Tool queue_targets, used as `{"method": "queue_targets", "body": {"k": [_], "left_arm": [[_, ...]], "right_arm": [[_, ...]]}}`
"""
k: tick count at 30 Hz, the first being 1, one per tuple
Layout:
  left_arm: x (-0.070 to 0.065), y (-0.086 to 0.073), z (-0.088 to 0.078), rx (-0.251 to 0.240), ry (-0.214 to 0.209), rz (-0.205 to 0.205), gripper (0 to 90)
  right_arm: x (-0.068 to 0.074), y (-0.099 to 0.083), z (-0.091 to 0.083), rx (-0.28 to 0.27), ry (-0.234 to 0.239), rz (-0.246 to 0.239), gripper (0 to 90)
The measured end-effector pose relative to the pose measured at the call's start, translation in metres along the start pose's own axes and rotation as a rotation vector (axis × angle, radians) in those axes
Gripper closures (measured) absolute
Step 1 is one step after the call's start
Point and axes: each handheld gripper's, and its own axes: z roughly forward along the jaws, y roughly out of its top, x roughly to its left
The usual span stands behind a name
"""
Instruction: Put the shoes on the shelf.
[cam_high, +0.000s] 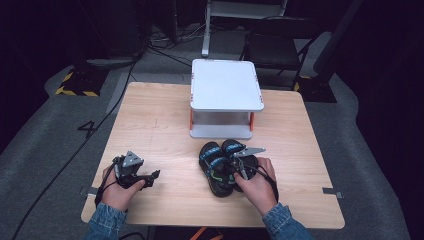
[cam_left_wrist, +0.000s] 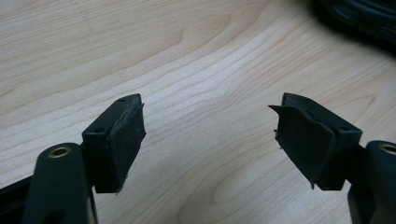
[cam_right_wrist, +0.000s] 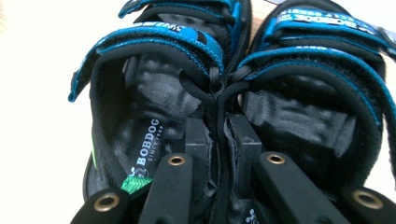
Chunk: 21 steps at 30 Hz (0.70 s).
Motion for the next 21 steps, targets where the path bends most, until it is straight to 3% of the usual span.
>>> {"method": "queue_targets", "body": {"k": [6, 13, 21], "left_arm": [[0.001, -0.003, -0.003, -0.004, 0.007, 0.0, 24.3], [0.002, -0.009, -0.009, -0.004, 0.023, -0.013, 24.3], [0.005, -0.021, -0.015, 0.005, 0.038, -0.033, 24.4]], "right_arm": [[-0.004, 0.011, -0.004, -0.057, 0.005, 0.012, 81.0], [-0.016, 0.043, -0.004, -0.145, -0.027, 0.026, 81.0], [-0.033, 0.086, 0.033, -0.187, -0.087, 0.05, 81.0]]}}
